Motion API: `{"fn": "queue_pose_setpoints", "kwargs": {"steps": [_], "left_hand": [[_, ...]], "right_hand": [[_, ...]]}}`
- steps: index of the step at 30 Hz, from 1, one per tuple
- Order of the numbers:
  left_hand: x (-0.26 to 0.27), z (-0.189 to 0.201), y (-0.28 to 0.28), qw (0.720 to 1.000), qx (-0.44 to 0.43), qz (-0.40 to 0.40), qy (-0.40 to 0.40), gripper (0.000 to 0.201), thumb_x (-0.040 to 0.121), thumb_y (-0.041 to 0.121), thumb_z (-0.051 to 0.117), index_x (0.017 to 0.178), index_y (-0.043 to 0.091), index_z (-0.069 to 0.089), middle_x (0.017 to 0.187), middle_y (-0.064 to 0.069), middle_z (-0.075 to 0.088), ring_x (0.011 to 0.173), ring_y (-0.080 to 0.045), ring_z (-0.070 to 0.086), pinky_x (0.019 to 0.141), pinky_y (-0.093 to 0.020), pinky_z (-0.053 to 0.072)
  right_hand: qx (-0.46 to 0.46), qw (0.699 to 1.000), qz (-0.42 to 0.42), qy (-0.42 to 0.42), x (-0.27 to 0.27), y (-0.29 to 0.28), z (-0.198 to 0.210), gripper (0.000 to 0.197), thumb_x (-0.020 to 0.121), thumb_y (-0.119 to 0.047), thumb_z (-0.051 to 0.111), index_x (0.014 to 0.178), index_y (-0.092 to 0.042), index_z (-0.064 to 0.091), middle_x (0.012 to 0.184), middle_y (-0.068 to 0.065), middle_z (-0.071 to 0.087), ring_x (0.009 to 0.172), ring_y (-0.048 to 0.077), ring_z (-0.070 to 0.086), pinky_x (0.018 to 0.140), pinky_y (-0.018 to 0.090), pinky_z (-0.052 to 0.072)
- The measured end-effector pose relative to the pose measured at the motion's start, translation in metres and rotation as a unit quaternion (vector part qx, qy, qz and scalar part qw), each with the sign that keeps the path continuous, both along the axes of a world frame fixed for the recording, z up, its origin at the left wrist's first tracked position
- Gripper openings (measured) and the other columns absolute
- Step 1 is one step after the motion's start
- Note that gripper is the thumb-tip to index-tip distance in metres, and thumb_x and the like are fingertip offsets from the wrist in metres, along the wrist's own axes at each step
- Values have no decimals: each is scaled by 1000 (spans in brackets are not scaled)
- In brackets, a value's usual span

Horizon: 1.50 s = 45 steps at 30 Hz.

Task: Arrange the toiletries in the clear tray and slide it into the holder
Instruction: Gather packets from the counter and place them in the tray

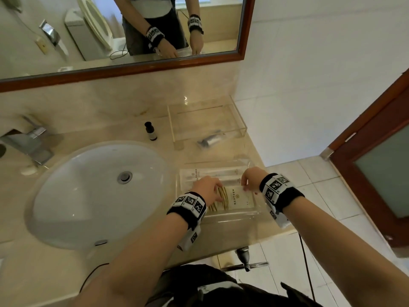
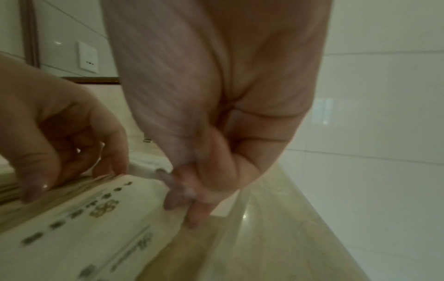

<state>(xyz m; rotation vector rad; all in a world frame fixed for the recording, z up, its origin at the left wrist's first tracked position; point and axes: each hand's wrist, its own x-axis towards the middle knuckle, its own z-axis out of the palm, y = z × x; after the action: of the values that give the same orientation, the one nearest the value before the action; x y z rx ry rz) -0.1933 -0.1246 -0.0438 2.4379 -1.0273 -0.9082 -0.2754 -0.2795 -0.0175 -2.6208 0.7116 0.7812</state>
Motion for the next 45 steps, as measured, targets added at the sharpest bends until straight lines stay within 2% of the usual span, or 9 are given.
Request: {"fn": "queue_pose_setpoints", "kwargs": {"steps": [3,6,10,12,22,27,31,36,45], "left_hand": [[-4,-3,-1,1000,-2,13,-20,42,73,24,79,111,18,62,109,-3,61,99,-21,60,90,-33,49],[-7,-6,-2,999,-10,21,-25,38,73,23,79,106,16,62,106,-4,64,96,-19,59,80,-26,45],[-9,-9,-4,999,-17,38,-13,36,71,21,80,102,13,63,103,-6,65,92,-20,59,81,-29,49],[-10,-9,-6,999,-13,33,-26,32,73,20,79,100,12,64,102,-6,66,95,-22,60,83,-31,50],[-10,-13,-9,999,7,34,-34,24,78,12,73,101,14,65,101,-6,68,96,-23,63,86,-32,53],[-6,-10,-7,999,-5,30,-20,27,77,16,74,102,12,66,104,-6,67,97,-22,62,86,-30,52],[6,5,3,987,-88,136,-16,19,88,31,61,95,13,65,89,-1,64,84,-17,60,76,-27,50],[33,26,23,970,-90,222,-36,27,98,29,42,100,8,59,100,-10,66,90,-26,60,83,-37,50],[35,41,79,946,-63,313,-50,30,98,23,34,93,1,54,101,-21,63,87,-33,56,75,-36,42]], "right_hand": [[-30,1000,5,1,0,2,0,28,85,-16,67,111,-5,65,116,12,65,89,23,66,85,28,54],[-52,998,-7,-31,0,5,0,40,80,-20,73,114,-4,58,118,12,63,106,27,62,90,32,51],[25,999,-14,-31,2,22,0,41,78,-34,74,102,-1,67,103,10,70,83,20,64,87,33,49],[44,999,10,13,3,33,-4,41,77,-39,73,96,-2,71,97,11,73,72,18,61,74,29,52],[-6,998,45,34,5,42,-17,40,75,-35,76,101,-6,67,106,11,69,97,26,66,79,30,53],[14,998,36,55,7,36,-15,45,75,-45,73,94,-5,67,87,7,66,77,21,60,73,30,52],[44,996,-46,-64,12,24,-3,62,87,-62,45,63,-7,59,62,5,60,59,19,56,68,31,52],[71,979,-106,-157,25,16,3,65,96,-50,33,86,4,67,73,15,67,66,27,61,74,36,53],[124,961,-48,-242,67,55,14,41,100,-31,33,83,-6,61,84,16,69,74,31,64,74,41,55]]}}
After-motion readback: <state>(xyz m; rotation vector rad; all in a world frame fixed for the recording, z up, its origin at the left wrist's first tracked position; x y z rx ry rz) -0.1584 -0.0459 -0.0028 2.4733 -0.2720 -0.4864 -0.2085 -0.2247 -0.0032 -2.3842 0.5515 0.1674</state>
